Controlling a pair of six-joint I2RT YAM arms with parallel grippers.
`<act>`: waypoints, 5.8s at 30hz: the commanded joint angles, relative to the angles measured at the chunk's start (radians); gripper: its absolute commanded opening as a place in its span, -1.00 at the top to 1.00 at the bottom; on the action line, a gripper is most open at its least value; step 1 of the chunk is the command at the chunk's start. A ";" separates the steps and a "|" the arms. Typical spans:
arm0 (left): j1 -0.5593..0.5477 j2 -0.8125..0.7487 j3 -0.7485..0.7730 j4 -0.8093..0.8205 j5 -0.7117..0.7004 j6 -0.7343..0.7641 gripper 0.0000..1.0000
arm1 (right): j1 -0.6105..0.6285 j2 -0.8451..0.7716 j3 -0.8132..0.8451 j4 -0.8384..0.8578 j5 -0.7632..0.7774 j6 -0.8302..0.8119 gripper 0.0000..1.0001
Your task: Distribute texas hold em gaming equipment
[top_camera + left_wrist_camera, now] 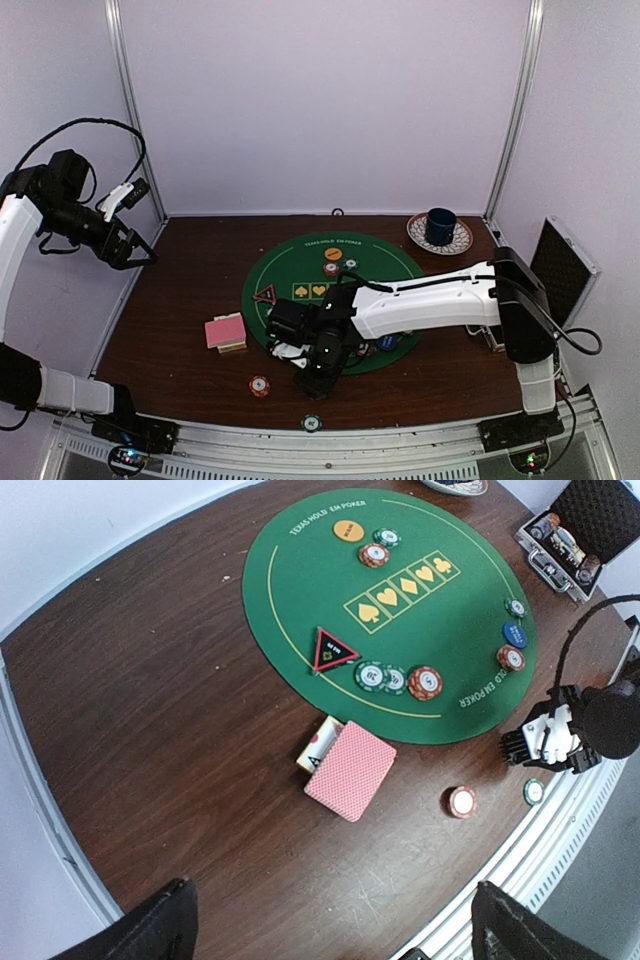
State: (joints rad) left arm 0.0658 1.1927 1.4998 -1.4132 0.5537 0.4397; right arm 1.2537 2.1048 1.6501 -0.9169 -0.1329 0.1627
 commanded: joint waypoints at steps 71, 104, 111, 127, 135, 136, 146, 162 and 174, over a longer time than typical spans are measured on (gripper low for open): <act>0.003 -0.038 0.011 0.024 -0.009 -0.010 -0.95 | -0.261 0.130 0.488 -0.004 0.160 0.027 -0.38; 0.003 -0.082 -0.007 0.001 -0.012 -0.015 -0.95 | -0.009 -0.015 -0.044 0.087 0.071 0.067 -0.42; 0.003 -0.067 0.008 -0.005 0.001 -0.015 -0.95 | -0.011 -0.004 -0.050 0.081 0.065 0.058 -0.39; 0.003 -0.034 0.000 -0.008 0.011 -0.014 -0.95 | -0.015 0.008 -0.072 0.089 0.036 0.055 -0.19; 0.003 -0.033 0.002 -0.007 0.012 -0.013 -0.95 | -0.013 -0.010 -0.092 0.092 0.007 0.052 -0.23; 0.003 -0.034 0.002 -0.008 0.010 -0.013 -0.95 | -0.013 -0.016 -0.094 0.093 0.005 0.051 -0.25; 0.002 -0.045 -0.003 -0.007 0.005 -0.007 -0.95 | -0.012 -0.031 -0.097 0.086 0.001 0.047 -0.27; 0.003 -0.046 -0.003 -0.009 0.005 -0.010 -0.95 | 0.002 -0.047 -0.076 0.070 0.002 0.039 -0.13; 0.003 -0.049 -0.003 -0.012 0.004 -0.009 -0.95 | 0.008 -0.059 -0.058 0.061 0.006 0.033 -0.16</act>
State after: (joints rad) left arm 0.0658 1.1557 1.4918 -1.4166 0.5430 0.4316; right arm 1.2518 2.0895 1.5646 -0.8436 -0.1345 0.2062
